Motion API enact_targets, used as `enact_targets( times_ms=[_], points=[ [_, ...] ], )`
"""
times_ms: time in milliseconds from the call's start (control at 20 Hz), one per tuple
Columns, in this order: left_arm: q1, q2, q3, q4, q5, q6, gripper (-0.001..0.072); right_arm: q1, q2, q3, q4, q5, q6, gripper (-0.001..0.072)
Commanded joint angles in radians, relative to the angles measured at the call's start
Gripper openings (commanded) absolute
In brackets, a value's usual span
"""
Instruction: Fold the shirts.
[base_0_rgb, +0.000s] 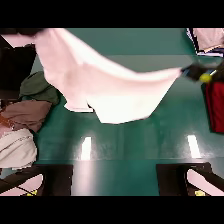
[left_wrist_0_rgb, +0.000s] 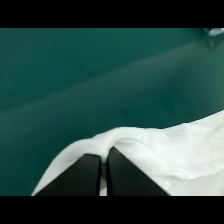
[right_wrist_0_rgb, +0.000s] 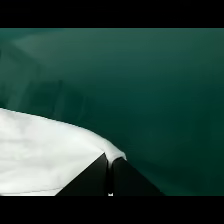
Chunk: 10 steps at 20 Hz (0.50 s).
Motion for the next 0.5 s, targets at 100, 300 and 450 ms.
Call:
enact_targets(
  times_ms=[100, 300, 450],
  points=[
    [0.000, 0.151, 0.231, -0.002, 0.119, -0.003, 0.0024, -0.005, 0.181, 0.469, -0.092, -0.040, 0.084, 0.0014],
    [0.000, 0.283, 0.231, -0.051, 0.175, -0.003, 0.0024, -0.005, 0.235, 0.671, -0.234, -0.021, 0.165, 0.0014],
    [0.000, 0.326, 0.235, -0.148, 0.176, -0.002, 0.0024, -0.005, 0.211, 0.792, -0.329, 0.063, 0.221, 0.0013]
  ],
)
